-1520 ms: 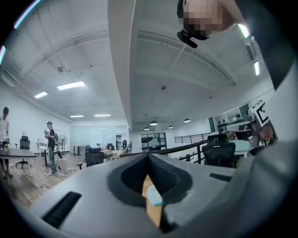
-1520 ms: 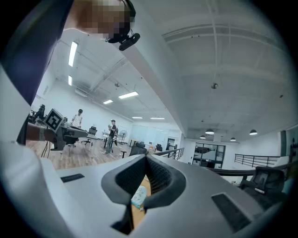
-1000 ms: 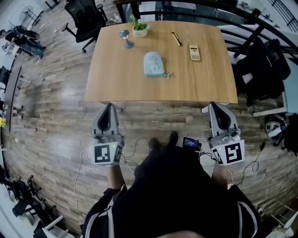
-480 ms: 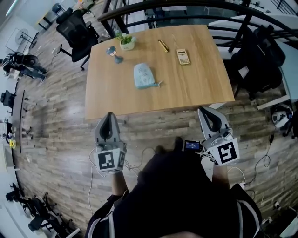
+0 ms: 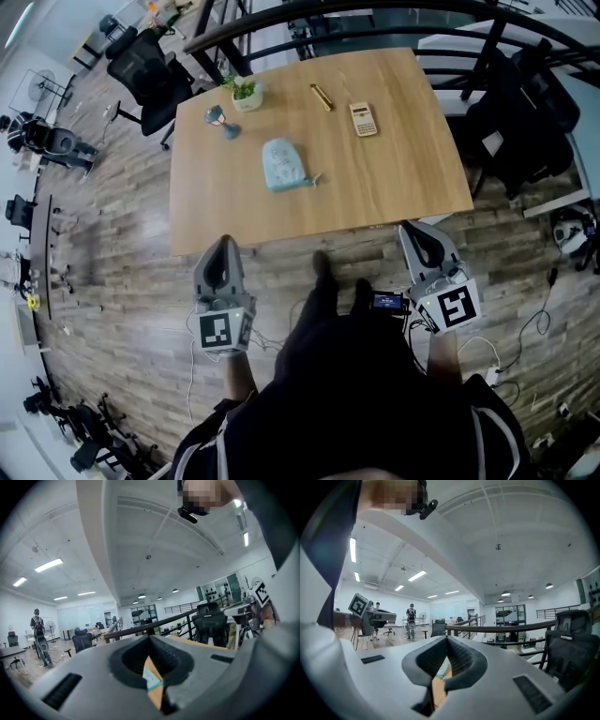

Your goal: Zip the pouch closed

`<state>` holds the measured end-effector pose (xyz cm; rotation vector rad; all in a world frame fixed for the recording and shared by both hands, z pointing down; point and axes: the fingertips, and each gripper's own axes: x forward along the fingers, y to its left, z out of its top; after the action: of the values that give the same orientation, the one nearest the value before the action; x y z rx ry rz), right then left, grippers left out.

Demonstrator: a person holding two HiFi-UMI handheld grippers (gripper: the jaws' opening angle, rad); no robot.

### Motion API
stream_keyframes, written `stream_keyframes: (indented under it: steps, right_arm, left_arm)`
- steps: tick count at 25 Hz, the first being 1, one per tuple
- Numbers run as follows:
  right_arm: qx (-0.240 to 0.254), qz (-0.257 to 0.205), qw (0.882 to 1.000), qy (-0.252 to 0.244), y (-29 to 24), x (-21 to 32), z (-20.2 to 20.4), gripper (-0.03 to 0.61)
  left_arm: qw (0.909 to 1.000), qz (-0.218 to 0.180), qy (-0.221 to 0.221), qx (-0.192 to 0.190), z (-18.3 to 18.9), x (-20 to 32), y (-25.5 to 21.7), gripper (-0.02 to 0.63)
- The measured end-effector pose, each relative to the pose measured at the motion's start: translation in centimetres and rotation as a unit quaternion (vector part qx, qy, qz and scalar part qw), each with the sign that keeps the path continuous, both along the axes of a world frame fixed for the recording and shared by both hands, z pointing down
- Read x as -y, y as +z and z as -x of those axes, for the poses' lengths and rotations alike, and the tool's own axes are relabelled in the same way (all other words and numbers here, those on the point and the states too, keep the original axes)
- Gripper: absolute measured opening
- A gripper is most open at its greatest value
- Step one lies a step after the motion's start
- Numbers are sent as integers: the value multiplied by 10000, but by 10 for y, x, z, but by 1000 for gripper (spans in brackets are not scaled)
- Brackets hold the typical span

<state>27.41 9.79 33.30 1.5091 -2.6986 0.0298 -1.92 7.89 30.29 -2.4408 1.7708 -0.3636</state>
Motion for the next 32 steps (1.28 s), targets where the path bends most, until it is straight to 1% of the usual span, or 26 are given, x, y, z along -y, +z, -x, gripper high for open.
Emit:
stream_keyframes:
  steps: [5,9,16,19,23,27,32]
  right_arm:
    - [-191,42,9998,104,3,36,7,12]
    - [-239,6,9997,73,-2,57,17,12]
    - [-326,127,9994,77,4,93,25,12]
    - [-463,95,9988,86,-1,112,36,12]
    - [-744,-42,9972,102,-16,139,53,12]
    - [-889,-40,9959,172,-27,166,66,12]
    - [-1092,3,9935,313,-32,191,89,12]
  left_arm:
    - [9999,37,98,-80,5,39,10,2]
    - [9998,30,138,-142,13,65,11,2]
    - [9991,164,167,-346,17,93,26,2]
    - [9984,205,133,-512,30,108,29,2]
    - [9975,162,181,-660,47,135,28,2]
    - [9961,195,279,-819,59,161,32,2]
    - [9944,211,536,-881,79,195,39,2]
